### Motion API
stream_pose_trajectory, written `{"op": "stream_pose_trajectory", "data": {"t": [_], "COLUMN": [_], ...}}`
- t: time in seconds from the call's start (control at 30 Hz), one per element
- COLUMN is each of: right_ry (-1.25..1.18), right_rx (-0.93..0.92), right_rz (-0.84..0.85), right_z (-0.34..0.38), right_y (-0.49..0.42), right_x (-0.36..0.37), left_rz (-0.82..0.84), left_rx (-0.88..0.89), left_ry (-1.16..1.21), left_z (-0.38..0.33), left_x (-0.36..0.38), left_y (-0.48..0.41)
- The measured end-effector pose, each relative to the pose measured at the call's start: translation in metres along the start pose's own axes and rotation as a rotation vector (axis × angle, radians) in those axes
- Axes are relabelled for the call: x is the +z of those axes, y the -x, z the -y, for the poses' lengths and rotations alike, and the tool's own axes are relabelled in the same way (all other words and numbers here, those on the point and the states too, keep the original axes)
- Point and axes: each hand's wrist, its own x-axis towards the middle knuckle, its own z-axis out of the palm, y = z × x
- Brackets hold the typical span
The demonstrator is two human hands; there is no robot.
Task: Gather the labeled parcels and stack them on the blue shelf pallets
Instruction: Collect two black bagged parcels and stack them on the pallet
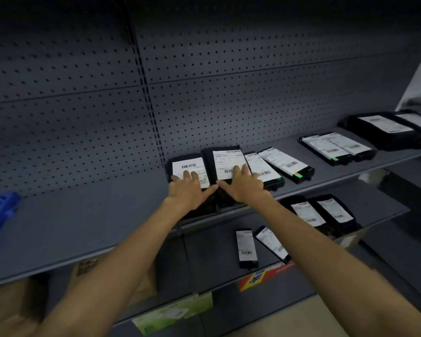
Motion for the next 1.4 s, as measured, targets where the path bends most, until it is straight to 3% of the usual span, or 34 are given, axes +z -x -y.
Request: {"op": "stream_pose_trajectory", "data": {"t": [0.23, 0.47, 0.67, 0.9, 1.03, 1.17, 1.4], "right_ry": [-0.057, -0.077, -0.031, -0.041, -0.087, -0.126, -0.178], "right_rx": [-0.045, -0.237, -0.376, -0.389, -0.420, -0.475, -0.566], "right_rz": [0.156, 0.259, 0.262, 0.189, 0.028, -0.125, -0.210], "right_z": [-0.008, -0.022, -0.038, -0.055, -0.062, -0.070, -0.048], "right_y": [-0.024, -0.025, -0.024, -0.016, -0.004, 0.006, 0.016], "right_x": [-0.002, -0.009, -0.008, 0.000, 0.014, 0.026, 0.023], "left_rz": [0.286, 0.300, 0.159, -0.033, -0.202, -0.334, -0.550], "left_rx": [-0.087, -0.261, -0.430, -0.618, -0.679, -0.711, -0.795], "left_ry": [0.148, 0.371, 0.455, 0.569, 0.707, 0.626, 0.665], "left_z": [0.007, 0.002, 0.014, -0.008, -0.023, -0.035, 0.004], "left_x": [-0.009, 0.004, 0.023, 0.032, 0.035, 0.045, 0.058], "left_y": [-0.012, 0.008, 0.057, 0.091, 0.096, 0.108, 0.144]}}
